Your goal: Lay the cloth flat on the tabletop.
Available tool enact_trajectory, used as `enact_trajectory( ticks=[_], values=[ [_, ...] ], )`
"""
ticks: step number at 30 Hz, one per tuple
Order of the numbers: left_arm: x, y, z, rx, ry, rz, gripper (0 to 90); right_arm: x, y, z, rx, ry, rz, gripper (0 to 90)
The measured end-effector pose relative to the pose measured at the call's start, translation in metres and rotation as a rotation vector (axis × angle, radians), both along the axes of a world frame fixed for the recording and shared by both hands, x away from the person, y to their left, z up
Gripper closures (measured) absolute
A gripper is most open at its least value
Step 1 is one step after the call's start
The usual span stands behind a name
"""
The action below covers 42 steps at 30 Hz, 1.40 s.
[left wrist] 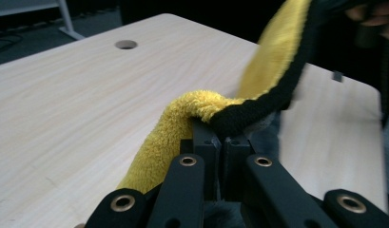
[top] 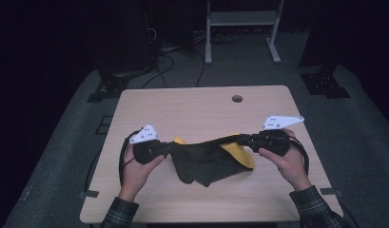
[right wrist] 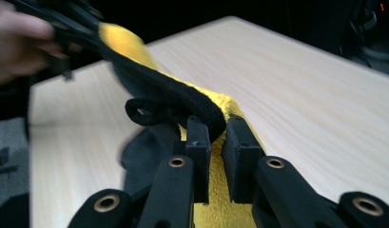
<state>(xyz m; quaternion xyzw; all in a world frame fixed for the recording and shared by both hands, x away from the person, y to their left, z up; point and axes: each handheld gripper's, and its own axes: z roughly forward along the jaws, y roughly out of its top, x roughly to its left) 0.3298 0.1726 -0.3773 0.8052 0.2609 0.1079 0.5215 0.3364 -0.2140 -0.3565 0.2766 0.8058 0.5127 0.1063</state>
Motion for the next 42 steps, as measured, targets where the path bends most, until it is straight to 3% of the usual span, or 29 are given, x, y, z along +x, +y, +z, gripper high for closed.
enact_trajectory(
  ticks=[1,4,5,6,7,8,10,14,15,19,21,24,25,26,27,31,33,35,37,41,42],
  values=[
    [-0.001,-0.002,-0.003,0.006,0.009,-0.006,87.5,0.007,-0.001,-0.007,-0.013,0.028,-0.013,80.4],
    [0.002,-0.004,-0.011,0.011,0.033,-0.005,87.4,0.013,-0.002,-0.017,-0.038,0.055,-0.034,80.0],
    [0.006,-0.007,-0.021,0.015,0.066,-0.006,87.4,0.021,-0.002,-0.029,-0.057,0.085,-0.054,79.4],
    [0.006,-0.007,-0.021,0.015,0.066,-0.006,87.4,0.021,-0.002,-0.029,-0.057,0.085,-0.054,79.4],
    [0.011,-0.010,-0.031,0.022,0.102,-0.004,87.3,0.027,-0.003,-0.041,-0.089,0.111,-0.076,78.1],
    [0.011,-0.010,-0.031,0.022,0.102,-0.004,87.3,0.029,-0.003,-0.045,-0.101,0.124,-0.087,77.3],
    [0.016,-0.014,-0.041,0.025,0.150,-0.004,87.3,0.033,-0.004,-0.053,-0.116,0.149,-0.106,77.3],
    [0.026,-0.023,-0.055,0.076,0.190,0.011,87.1,0.044,-0.006,-0.073,-0.172,0.193,-0.172,74.4],
    [0.028,-0.024,-0.058,0.083,0.199,0.019,87.0,0.046,-0.009,-0.076,-0.190,0.189,-0.219,74.2],
    [0.033,-0.028,-0.066,0.098,0.224,0.025,87.0,0.040,-0.017,-0.071,-0.159,0.167,-0.227,73.0],
    [0.033,-0.029,-0.067,0.105,0.227,0.019,87.0,0.029,-0.013,-0.064,-0.123,0.147,-0.175,71.7],
    [0.032,-0.030,-0.069,0.107,0.230,0.012,87.0,0.023,-0.003,-0.061,-0.115,0.137,-0.130,69.5],
    [0.029,-0.030,-0.071,0.110,0.237,0.004,87.0,0.019,0.012,-0.061,-0.121,0.125,-0.083,67.1],
    [0.029,-0.030,-0.071,0.110,0.237,0.004,87.0,0.019,0.012,-0.061,-0.121,0.125,-0.083,67.1],
    [0.028,-0.030,-0.071,0.116,0.237,0.000,86.9,0.019,0.028,-0.062,-0.142,0.107,-0.056,64.6],
    [0.026,-0.029,-0.073,0.116,0.245,-0.002,86.9,0.022,0.049,-0.067,-0.171,0.088,-0.034,62.7],
    [0.026,-0.028,-0.073,0.117,0.245,-0.003,87.0,0.032,0.071,-0.075,-0.197,0.070,-0.019,61.2],
    [0.026,-0.028,-0.073,0.117,0.244,-0.006,87.0,0.034,0.076,-0.077,-0.210,0.067,-0.020,60.3],
    [0.026,-0.029,-0.074,0.121,0.243,-0.014,87.1,0.044,0.091,-0.090,-0.298,0.043,-0.036,57.5],
    [0.025,-0.031,-0.074,0.128,0.244,-0.024,87.2,0.052,0.098,-0.099,-0.339,0.044,-0.059,58.0],
    [0.025,-0.032,-0.074,0.132,0.241,-0.026,87.3,0.055,0.100,-0.102,-0.342,0.054,-0.069,61.8]
  ],
)
